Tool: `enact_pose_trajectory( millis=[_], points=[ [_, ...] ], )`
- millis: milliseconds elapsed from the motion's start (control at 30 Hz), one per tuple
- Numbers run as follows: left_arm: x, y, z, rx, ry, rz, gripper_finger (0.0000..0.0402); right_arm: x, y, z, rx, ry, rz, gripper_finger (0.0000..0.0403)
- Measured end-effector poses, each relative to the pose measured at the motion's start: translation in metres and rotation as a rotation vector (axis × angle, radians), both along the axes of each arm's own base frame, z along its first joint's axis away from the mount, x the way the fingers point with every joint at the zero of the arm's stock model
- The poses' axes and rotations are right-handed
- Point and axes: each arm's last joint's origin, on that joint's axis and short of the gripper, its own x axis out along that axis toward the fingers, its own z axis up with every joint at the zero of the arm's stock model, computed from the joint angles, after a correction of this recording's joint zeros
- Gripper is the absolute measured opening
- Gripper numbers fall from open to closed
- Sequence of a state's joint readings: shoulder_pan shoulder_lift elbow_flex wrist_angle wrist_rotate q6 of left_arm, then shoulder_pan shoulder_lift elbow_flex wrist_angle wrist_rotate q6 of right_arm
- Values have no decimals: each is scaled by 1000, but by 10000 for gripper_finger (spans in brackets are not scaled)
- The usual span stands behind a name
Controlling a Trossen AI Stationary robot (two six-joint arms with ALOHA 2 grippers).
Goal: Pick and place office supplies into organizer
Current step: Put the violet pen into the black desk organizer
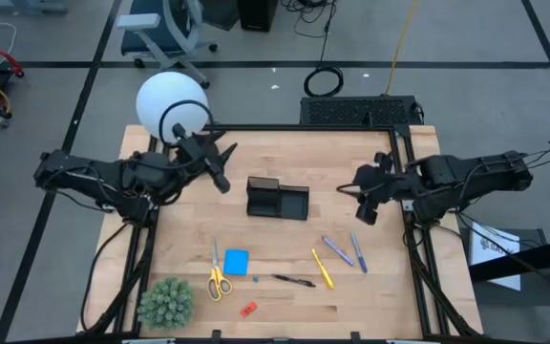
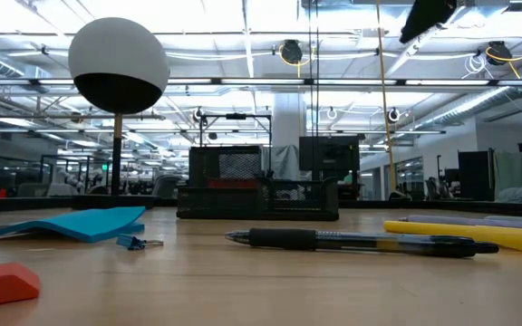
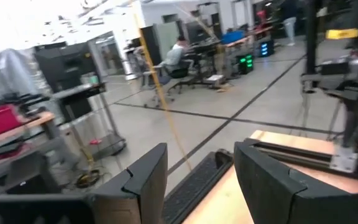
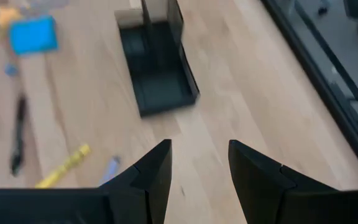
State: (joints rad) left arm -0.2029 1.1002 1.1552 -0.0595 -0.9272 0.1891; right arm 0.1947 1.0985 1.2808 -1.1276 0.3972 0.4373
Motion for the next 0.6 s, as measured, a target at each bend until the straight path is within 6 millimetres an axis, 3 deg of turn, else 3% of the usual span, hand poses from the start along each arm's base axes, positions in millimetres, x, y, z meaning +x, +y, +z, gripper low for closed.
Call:
enact_pose_trajectory(
  millis=[200,600],
  points=[
    [-8,-2,5,29,2,-6,191,15,3,-21,3,171,-48,153],
    [-5,-3,4,29,6,-72,191,41,14,-47,135,302,-58,153]
  ],
)
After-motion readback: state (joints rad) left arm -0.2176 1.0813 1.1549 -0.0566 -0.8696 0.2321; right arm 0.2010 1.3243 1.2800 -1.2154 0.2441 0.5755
